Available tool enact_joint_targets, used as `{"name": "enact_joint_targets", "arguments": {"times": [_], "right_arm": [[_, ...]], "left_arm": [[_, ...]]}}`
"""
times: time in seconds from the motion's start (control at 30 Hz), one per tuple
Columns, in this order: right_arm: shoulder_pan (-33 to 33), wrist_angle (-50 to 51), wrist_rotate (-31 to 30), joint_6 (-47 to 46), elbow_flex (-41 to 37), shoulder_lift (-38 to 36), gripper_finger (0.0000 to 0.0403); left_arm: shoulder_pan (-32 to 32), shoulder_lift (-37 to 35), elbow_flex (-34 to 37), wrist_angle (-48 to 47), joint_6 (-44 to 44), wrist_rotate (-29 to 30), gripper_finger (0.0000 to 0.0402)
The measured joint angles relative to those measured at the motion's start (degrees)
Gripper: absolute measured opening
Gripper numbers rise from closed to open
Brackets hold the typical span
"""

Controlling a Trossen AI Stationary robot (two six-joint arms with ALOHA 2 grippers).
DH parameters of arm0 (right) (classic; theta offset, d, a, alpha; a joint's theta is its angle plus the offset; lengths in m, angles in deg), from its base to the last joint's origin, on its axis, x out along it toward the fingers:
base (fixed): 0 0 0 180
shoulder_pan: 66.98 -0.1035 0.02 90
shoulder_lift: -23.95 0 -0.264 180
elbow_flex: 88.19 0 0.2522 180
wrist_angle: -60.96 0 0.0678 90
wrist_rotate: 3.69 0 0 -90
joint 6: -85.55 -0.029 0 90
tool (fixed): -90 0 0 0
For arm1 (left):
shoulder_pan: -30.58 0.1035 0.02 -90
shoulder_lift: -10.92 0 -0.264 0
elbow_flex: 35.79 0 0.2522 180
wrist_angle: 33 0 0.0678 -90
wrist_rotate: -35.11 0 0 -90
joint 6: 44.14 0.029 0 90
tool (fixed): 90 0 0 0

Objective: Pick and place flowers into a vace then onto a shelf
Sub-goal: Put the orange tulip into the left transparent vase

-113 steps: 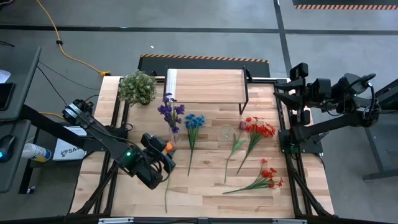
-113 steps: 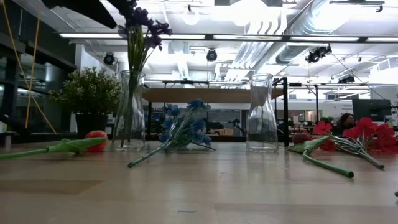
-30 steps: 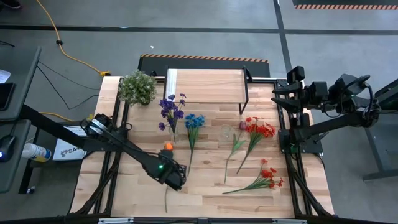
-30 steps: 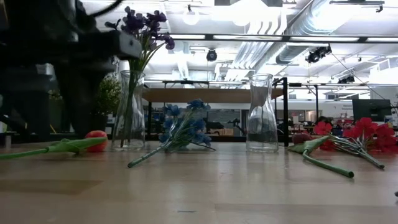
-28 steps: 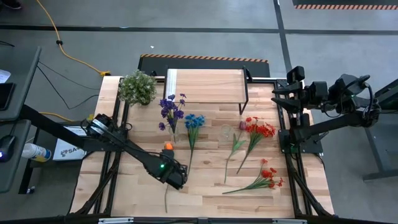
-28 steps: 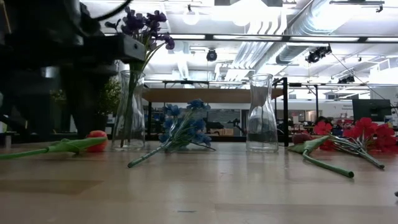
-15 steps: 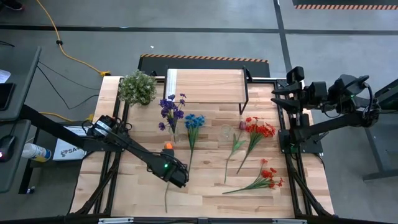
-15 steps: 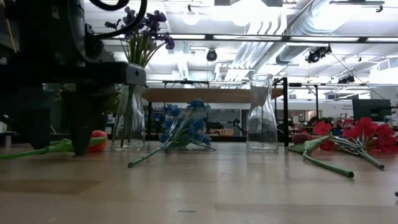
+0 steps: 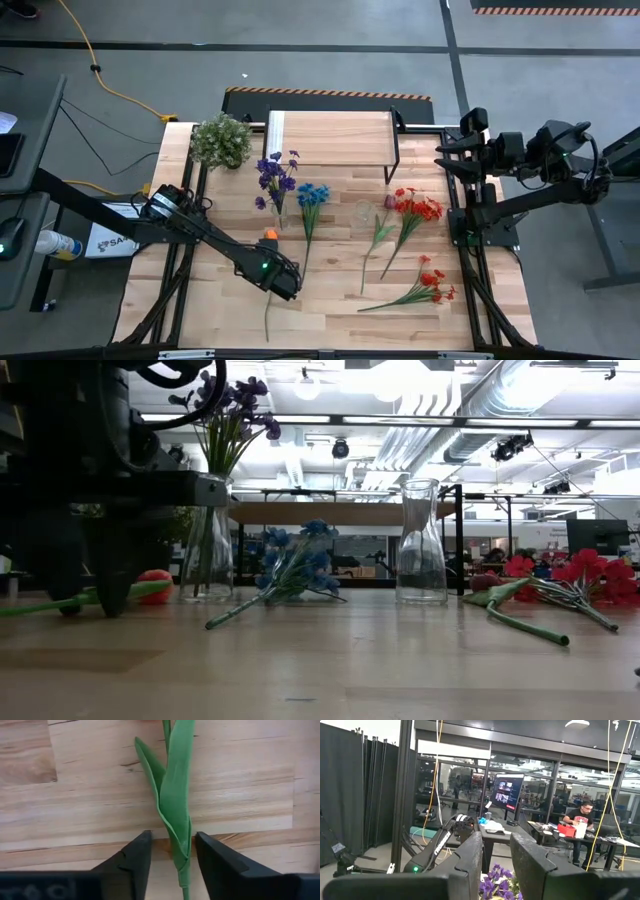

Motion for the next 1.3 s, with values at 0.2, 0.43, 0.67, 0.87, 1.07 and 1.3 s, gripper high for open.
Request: {"name": "enact_joint_targets", "arguments": {"times": [0.2,0.43,0.67,0.87,1.07,1.3], "right_arm": [[0.0,0.1,0.0,0.0,0.0,0.0,0.0094],[0.0,0.1,0.0,-0.1,0.0,0.0,0.0094],[0.0,0.2,0.0,0.0,0.0,0.0,0.0094],[0.0,0.2,0.0,0.0,0.0,0.0,0.0094],[0.0,0.2,0.0,0.0,0.0,0.0,0.0094],[0.0,0.3,0.0,0.0,0.0,0.0,0.0094]], "left_arm": [[0.0,0.0,0.0,-0.1,-1.2,0.0,0.0115],[0.0,0.1,0.1,-0.2,-2.3,-0.2,0.0041],[0.0,0.3,-1.0,-1.2,-2.1,-0.7,0.0041],[-0.1,0.5,-4.3,-3.2,-0.4,-1.2,0.0041],[-0.1,0.4,-9.5,-6.8,2.8,0.7,0.0041],[-1.3,0.3,-19.0,-16.3,5.3,7.4,0.0041]]}}
